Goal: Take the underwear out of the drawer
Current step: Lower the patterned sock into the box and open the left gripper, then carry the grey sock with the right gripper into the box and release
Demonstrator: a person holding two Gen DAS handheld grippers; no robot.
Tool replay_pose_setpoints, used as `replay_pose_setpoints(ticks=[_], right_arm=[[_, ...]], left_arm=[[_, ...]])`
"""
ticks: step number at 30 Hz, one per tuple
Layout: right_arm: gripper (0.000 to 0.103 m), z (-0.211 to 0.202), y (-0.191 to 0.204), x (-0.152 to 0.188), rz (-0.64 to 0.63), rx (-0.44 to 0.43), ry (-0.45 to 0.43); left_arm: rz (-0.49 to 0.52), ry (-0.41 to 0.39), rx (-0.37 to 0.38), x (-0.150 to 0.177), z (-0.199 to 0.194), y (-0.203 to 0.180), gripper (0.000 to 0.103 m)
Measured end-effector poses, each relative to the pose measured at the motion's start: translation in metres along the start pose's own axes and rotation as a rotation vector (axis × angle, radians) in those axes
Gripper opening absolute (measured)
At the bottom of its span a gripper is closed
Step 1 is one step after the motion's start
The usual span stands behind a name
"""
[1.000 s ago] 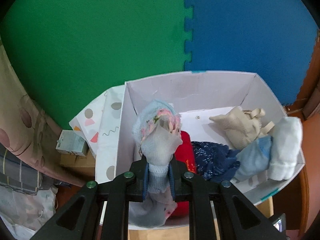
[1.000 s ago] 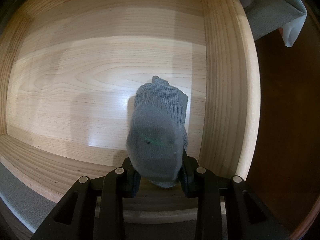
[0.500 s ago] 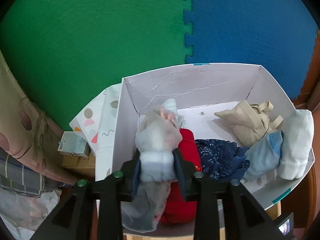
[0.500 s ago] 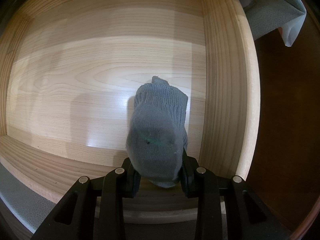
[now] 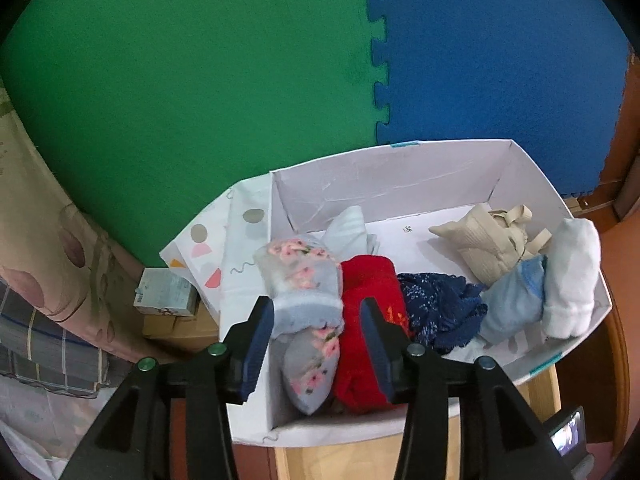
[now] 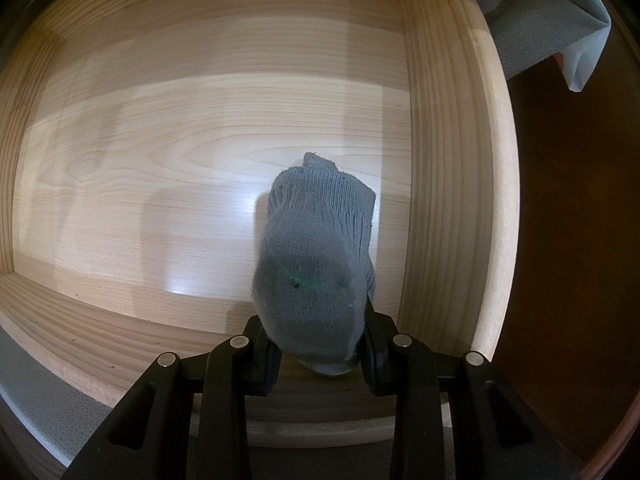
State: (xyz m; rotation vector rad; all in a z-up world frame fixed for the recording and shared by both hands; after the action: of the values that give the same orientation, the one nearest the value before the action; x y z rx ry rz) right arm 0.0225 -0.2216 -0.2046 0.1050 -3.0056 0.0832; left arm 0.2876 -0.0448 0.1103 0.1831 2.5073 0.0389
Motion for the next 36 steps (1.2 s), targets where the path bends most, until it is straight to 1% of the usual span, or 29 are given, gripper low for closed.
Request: replay_pose_setpoints(ticks=[5, 10, 14, 19, 20, 24, 28, 31, 33, 36], right_arm=[[0.030, 0.000, -0.001, -0.001, 0.002, 0.000, 0.000], [0.030, 0.000, -0.001, -0.002, 0.001, -0.001, 0.001], [0.030, 0.000, -0.001, -0.001, 0.002, 0.000, 0.000], [0.030, -0.001, -0.002, -0.002, 0.005, -0.002, -0.001], [0.030, -0.001, -0.002, -0.002, 0.005, -0.002, -0.002], [0.030, -0.001, -0.004, -0.002, 0.012, -0.013, -0.009], [0.029, -0.002, -0.007, -0.002, 0.012, -0.027, -0.030], [0.029, -0.004, -0.007, -0.002, 0.001, -0.036, -0.051], [0.029, -0.007, -0.008, -0.002, -0.002, -0.033, -0.077], [0.028, -0.016, -0.009, -0.002, -0.013, -0.036, -0.141]], left_arm=[[0.015, -0.016, 0.010, 0.009, -0.019, 0.004, 0.046], [0.032, -0.024, 0.013, 0.030, -0.039, 0.013, 0.046], [0.031, -0.022, 0.015, 0.057, -0.051, 0.022, 0.049], [-0.016, 0.002, 0.029, 0.096, -0.055, 0.034, 0.049], [-0.026, 0.003, 0.023, 0.104, -0.054, 0.037, 0.049], [-0.049, 0.002, -0.038, 0.145, -0.046, 0.048, 0.049], [-0.091, 0.023, -0.048, 0.183, -0.034, 0.052, 0.049], [-0.131, 0.049, -0.042, 0.203, -0.023, 0.053, 0.049], [-0.159, 0.071, -0.051, 0.215, -0.013, 0.054, 0.049], [-0.194, 0.081, -0.065, 0.228, -0.004, 0.055, 0.049]])
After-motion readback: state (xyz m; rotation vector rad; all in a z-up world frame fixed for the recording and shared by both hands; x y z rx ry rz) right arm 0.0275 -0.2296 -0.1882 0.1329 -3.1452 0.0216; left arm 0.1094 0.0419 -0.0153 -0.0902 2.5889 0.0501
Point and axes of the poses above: each gripper's, at about its wrist camera, not at the fingertips, and z roughly the way its jaws point, y to its left, x to its underside, the point moved 6 cm from there along z, roughly the way its jaws point, and after that the axes turned 11 degrees about -z, right-handed, at the moved point
